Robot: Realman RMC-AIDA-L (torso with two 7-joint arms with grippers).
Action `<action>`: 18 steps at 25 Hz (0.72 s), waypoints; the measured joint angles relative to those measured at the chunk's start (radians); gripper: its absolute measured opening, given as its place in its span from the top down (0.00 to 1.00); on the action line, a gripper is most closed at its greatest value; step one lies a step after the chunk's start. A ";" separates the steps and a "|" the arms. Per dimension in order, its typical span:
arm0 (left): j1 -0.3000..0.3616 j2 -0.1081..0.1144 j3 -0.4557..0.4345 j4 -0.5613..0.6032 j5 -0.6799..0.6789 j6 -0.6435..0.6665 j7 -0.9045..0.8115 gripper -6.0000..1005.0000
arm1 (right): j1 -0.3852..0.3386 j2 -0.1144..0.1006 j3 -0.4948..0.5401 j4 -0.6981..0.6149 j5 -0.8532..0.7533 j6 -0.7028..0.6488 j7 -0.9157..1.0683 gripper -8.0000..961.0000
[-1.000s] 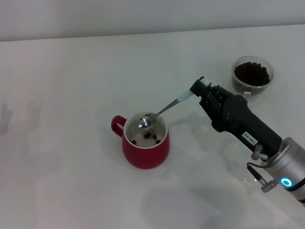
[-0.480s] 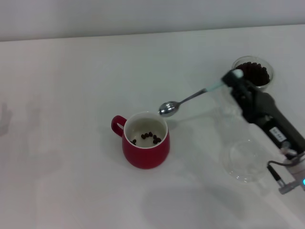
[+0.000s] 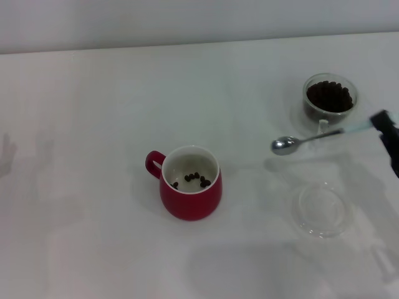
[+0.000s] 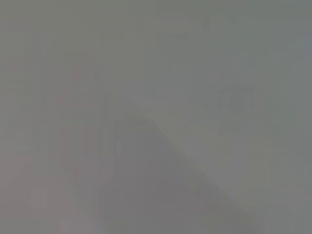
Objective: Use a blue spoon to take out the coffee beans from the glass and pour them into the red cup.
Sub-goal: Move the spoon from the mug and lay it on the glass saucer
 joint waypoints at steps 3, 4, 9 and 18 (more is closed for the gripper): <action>-0.002 0.000 0.000 0.001 0.000 0.002 0.000 0.12 | -0.062 0.005 0.011 0.013 0.011 -0.016 -0.039 0.84; -0.002 0.000 0.000 0.001 0.000 0.002 0.000 0.12 | -0.078 0.006 0.015 0.023 0.016 -0.021 -0.056 0.84; 0.000 0.001 -0.001 0.001 -0.001 -0.004 0.000 0.12 | -0.172 0.006 0.019 0.047 0.038 -0.050 -0.119 0.84; -0.006 0.002 -0.002 0.012 -0.002 0.002 0.000 0.12 | -0.225 0.006 -0.006 0.060 0.040 -0.009 -0.186 0.84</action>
